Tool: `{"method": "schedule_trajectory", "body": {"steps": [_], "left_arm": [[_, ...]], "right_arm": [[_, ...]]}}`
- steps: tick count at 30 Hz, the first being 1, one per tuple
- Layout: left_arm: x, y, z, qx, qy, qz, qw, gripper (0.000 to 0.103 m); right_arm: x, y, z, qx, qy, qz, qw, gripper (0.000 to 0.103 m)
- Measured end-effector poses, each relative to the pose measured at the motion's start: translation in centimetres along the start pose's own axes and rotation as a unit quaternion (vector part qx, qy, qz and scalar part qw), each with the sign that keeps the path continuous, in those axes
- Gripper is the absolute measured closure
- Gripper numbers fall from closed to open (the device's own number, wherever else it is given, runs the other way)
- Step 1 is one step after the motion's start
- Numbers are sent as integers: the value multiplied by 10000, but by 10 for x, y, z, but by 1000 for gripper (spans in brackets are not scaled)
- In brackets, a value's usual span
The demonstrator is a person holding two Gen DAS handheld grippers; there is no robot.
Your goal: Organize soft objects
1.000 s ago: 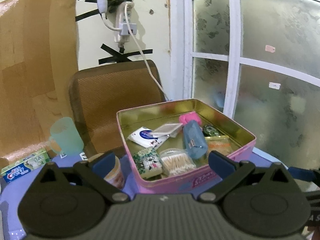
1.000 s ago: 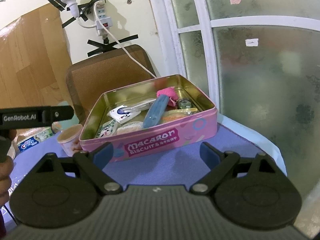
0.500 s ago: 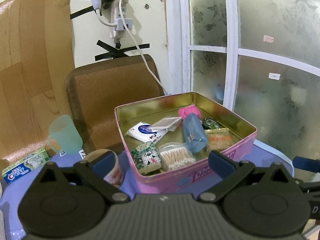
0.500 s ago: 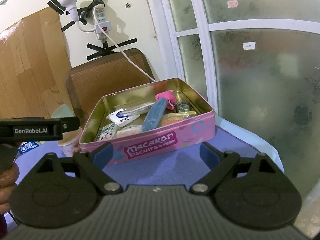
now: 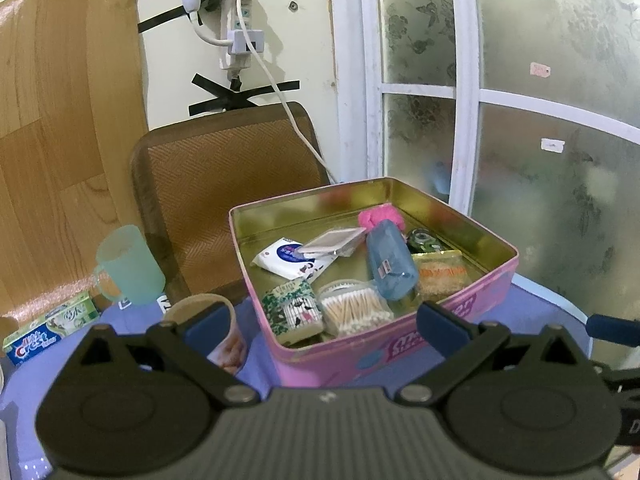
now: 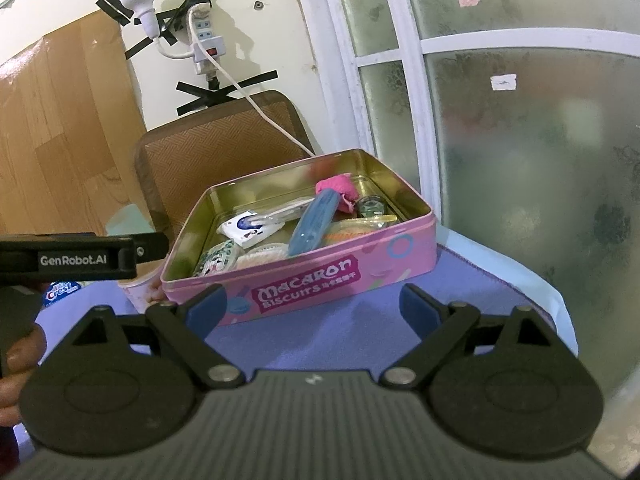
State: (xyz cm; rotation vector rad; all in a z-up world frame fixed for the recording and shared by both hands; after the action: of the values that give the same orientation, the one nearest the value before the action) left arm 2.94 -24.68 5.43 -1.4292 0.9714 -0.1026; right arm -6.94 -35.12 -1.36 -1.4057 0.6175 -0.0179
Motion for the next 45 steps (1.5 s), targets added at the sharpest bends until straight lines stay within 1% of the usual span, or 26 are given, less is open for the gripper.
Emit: {"method": "schedule_trajectory", "body": {"steps": [4, 8, 12, 18, 29, 34, 45], "left_arm": [[-2, -1, 0, 20, -24, -72, 10000, 0], [-5, -3, 1, 63, -147, -225, 9996, 0], [-5, -5, 3, -30, -65, -210, 9998, 0], [-8, -6, 4, -45, -83, -249, 9996, 0], [-3, -4, 4, -142, 40, -82, 9999, 0], [-3, -3, 3, -89, -20, -90, 9999, 0], [-1, -1, 1, -20, -70, -83, 9999, 0]], "right_arm": [[0, 0, 2, -23, -20, 7, 10000, 8], [-2, -1, 4, -25, -17, -28, 10000, 8], [-3, -2, 5, -34, -24, -34, 10000, 8], [-2, -1, 7, -51, -36, -19, 10000, 8], [-3, -2, 16, -95, -169, -23, 9998, 8], [-5, -4, 23, -213, -242, -63, 9995, 8], [-1, -3, 19, -130, -235, -33, 9996, 8]]}}
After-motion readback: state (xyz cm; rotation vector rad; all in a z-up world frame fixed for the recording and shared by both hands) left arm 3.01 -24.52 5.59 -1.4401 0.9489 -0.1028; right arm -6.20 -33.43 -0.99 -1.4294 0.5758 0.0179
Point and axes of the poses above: each gripper's, at about its wrist camera, not at the fingertips, and x roughly the way its jaws point, z to its left, y to its underside, the point moved 9 cm from there along x, roughly the way its jaws point, and after that the axes turned 15 degrees about -x, right-handed, at the moved point
